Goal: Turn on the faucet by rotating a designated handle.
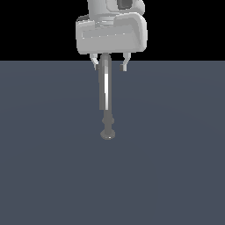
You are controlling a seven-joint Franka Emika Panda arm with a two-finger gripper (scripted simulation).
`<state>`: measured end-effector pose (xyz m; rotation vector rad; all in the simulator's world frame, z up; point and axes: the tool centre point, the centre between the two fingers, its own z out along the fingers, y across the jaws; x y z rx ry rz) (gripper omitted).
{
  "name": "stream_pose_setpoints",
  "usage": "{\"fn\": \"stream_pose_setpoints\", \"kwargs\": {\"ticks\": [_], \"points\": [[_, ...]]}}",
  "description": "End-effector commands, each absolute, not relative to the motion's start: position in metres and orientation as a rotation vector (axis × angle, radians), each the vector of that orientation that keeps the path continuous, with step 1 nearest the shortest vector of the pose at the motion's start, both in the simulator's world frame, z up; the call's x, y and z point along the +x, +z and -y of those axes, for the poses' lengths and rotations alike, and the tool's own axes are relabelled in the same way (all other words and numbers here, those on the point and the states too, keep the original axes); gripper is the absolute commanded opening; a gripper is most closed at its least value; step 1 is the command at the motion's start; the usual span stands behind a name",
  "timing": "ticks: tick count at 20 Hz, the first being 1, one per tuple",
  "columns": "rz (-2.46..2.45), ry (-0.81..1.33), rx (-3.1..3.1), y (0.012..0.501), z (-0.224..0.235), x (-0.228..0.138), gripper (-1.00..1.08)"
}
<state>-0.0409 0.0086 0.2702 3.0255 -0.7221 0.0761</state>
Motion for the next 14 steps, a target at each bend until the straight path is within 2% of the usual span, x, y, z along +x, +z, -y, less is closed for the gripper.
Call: {"fn": "stream_pose_setpoints", "kwargs": {"ticks": [1,3,4,5,6,7,8,9,10,11,12,13,14], "points": [[0.83,0.121,3.06,0.259,-0.037,-0.015,0.68],[1.087,0.128,2.967,0.245,0.048,-0.008,0.74],[1.218,0.048,2.931,0.219,0.039,-0.036,0.7],[1.304,-0.006,2.902,0.2,0.075,-0.037,0.7],[1.364,-0.098,2.88,0.17,0.062,-0.052,0.51],[1.363,-0.182,2.901,0.161,0.034,-0.048,0.76],[1.417,-0.154,2.904,0.155,0.03,-0.032,0.53],[1.527,-0.246,2.832,0.153,0.026,-0.035,0.75],[1.554,-0.269,2.812,0.144,0.037,-0.035,0.75],[1.551,-0.303,2.853,0.143,0.007,-0.018,0.72],[1.683,-0.347,2.768,0.138,0.023,-0.02,0.96],[1.741,-0.366,2.728,0.129,0.046,-0.021,0.96],[1.635,-0.412,2.833,0.123,0.002,-0.01,0.8]]}}
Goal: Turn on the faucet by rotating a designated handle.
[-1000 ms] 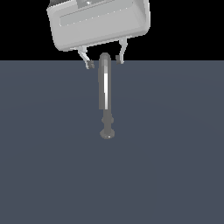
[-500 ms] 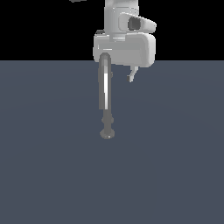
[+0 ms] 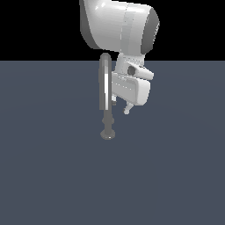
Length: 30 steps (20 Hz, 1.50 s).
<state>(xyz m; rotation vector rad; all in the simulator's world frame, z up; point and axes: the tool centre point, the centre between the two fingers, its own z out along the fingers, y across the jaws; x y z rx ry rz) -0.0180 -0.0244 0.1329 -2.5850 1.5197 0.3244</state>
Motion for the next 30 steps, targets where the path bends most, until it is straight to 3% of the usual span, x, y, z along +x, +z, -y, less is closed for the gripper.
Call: {"fn": "stream_pose_setpoints", "kwargs": {"ticks": [1,2,3,4,6,7,8,10,11,12,13,14,15,16,18,19,20,21,22,25,26,27,28,30], "points": [[-1.427,0.386,-2.577,0.125,-0.013,-0.011,0.8],[-1.543,0.437,-2.499,0.139,-0.011,-0.015,0.75],[-1.655,0.487,-2.414,0.115,0.04,-0.017,0.75],[-1.614,0.487,-2.405,0.109,0.046,-0.007,0.9],[-1.553,0.623,-2.416,0.088,-0.023,-0.002,0.67],[-1.659,0.642,-2.317,0.084,0.032,-0.013,0.86],[-1.758,0.66,-2.217,0.071,0.086,-0.017,0.86],[-1.554,0.769,-2.347,0.06,0.012,-0.02,0.89],[-1.419,0.791,-2.391,0.06,-0.046,-0.002,0.82],[-1.384,0.797,-2.401,0.063,-0.057,-0.004,0.82],[-1.401,0.86,-2.317,0.054,-0.058,-0.003,0.84],[-1.454,0.857,-2.326,0.041,-0.022,-0.001,0.86],[-1.582,0.824,-2.268,0.014,-0.04,0.007,0.85],[-1.708,0.789,-2.205,0.011,0.009,0.002,0.85],[-1.671,0.748,-2.18,0.018,0.001,0.014,0.29],[-1.673,0.625,-2.25,0.01,0.087,0.036,0.55],[-1.671,0.504,-2.313,0.043,0.124,0.032,0.55],[-1.609,0.511,-2.36,0.038,0.125,0.034,-0.36],[-1.544,0.407,-2.439,0.044,0.134,0.053,0.69],[-1.411,0.425,-2.541,0.029,0.132,0.047,0.84],[-1.33,0.353,-2.606,0.038,0.138,0.062,-0.29],[-1.264,0.3,-2.66,0.05,0.142,0.067,-0.51],[-1.216,0.436,-2.687,0.011,0.139,0.022,0.69],[-1.146,0.465,-2.725,-0.002,0.13,0.028,0.76]]}}
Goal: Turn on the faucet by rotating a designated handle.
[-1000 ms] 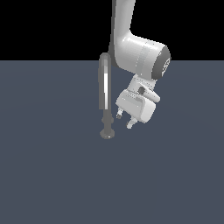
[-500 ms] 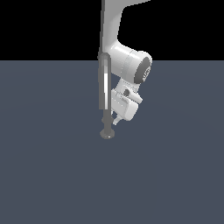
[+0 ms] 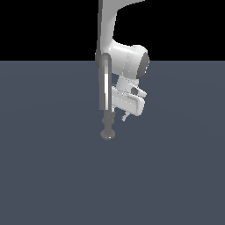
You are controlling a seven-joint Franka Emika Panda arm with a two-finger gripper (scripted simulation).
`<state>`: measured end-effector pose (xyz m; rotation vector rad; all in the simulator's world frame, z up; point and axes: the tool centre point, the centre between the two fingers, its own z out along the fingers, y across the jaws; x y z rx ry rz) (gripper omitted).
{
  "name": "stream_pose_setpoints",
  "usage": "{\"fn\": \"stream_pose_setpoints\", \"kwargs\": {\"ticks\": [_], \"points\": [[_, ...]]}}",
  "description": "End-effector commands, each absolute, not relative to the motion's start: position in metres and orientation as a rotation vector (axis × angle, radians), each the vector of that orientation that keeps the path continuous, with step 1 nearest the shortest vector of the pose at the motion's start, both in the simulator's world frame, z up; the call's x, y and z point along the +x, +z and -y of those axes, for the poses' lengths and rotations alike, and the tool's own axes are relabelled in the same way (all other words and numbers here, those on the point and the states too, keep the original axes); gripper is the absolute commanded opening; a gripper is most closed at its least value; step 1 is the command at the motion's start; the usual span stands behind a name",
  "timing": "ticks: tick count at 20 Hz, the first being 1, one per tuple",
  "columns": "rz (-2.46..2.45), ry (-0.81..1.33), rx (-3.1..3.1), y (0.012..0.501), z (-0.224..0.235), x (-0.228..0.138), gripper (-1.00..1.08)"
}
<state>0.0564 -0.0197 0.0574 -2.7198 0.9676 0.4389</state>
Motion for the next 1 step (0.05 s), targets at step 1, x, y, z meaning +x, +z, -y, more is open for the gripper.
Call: {"fn": "stream_pose_setpoints", "kwargs": {"ticks": [1], "points": [[-1.056,0.522,-2.762,-0.017,0.0964,0.0038,0.21]]}}
